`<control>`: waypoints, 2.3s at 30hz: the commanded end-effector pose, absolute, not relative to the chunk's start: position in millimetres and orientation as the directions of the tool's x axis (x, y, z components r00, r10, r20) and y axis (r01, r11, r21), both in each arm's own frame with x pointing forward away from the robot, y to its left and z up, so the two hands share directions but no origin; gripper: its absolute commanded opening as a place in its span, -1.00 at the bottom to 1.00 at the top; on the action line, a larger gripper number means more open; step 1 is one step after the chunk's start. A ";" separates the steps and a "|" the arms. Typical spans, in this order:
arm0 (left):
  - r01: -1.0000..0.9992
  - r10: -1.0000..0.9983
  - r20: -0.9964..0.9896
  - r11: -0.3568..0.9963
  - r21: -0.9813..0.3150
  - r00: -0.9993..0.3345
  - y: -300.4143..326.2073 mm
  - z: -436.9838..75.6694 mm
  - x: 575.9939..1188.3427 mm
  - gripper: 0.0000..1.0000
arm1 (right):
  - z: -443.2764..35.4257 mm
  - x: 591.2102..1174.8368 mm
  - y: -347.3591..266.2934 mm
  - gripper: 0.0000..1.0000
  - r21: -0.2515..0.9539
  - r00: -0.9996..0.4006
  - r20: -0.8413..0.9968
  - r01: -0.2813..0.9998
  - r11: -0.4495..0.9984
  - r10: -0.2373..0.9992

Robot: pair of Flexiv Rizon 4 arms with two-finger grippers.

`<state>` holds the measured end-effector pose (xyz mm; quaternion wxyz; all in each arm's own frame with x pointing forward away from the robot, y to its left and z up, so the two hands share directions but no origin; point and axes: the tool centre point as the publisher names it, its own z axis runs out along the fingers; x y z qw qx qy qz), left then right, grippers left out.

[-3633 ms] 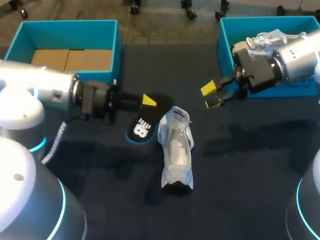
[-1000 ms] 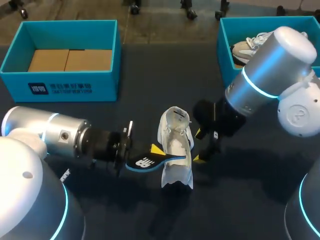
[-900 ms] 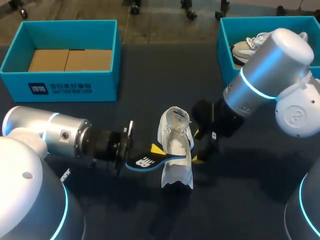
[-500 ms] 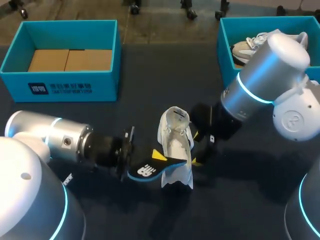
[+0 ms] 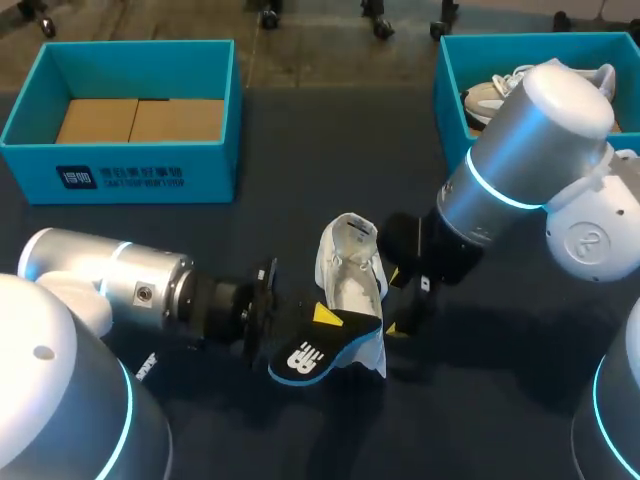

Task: Take the shoe out of the shoebox, open the shoe tongue, remove and reinsert the insole, then place the shoe into the shoebox

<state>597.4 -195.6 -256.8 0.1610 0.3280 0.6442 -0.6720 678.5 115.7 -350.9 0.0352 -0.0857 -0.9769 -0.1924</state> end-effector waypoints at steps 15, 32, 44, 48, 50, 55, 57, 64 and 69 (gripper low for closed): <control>0.629 0.182 -0.646 -0.149 -0.763 -0.741 -208.6 -272.8 605.1 -1.00 | -358.9 677.1 113.1 1.00 0.368 -0.982 0.111 0.184 0.911 0.154; 0.612 0.153 -0.625 -0.127 -0.781 -0.766 -210.2 -286.4 615.0 -1.00 | -358.9 677.1 113.1 1.00 0.368 -0.982 0.111 0.184 0.911 0.154; 0.603 0.117 -0.608 -0.080 -0.794 -0.785 -213.5 -299.4 628.4 -1.00 | -358.9 677.1 113.1 1.00 0.368 -0.982 0.111 0.184 0.911 0.154; 0.605 0.113 -0.607 -0.060 -0.794 -0.786 -216.5 -303.9 632.0 -1.00 | -358.9 677.1 113.1 1.00 0.368 -0.982 0.111 0.184 0.911 0.154; 0.606 0.110 -0.607 -0.050 -0.794 -0.787 -217.7 -306.0 633.5 -1.00 | -358.9 677.1 113.1 1.00 0.368 -0.982 0.111 0.184 0.911 0.154; 0.610 0.097 -0.607 -0.005 -0.793 -0.789 -220.3 -314.0 638.4 -1.00 | -358.9 677.1 113.1 1.00 0.368 -0.982 0.111 0.184 0.911 0.154; 0.606 0.086 -0.603 0.009 -0.795 -0.793 -221.1 -317.5 640.7 -1.00 | -358.9 677.1 113.1 1.00 0.368 -0.982 0.111 0.184 0.911 0.154; 0.598 0.062 -0.595 0.079 -0.797 -0.801 -223.7 -331.5 651.7 -1.00 | -358.9 677.1 113.1 1.00 0.368 -0.982 0.111 0.184 0.911 0.154; 0.582 0.035 -0.583 0.133 -0.802 -0.811 -224.1 -339.9 659.7 -1.00 | -358.9 677.1 113.1 1.00 0.368 -0.982 0.111 0.184 0.911 0.154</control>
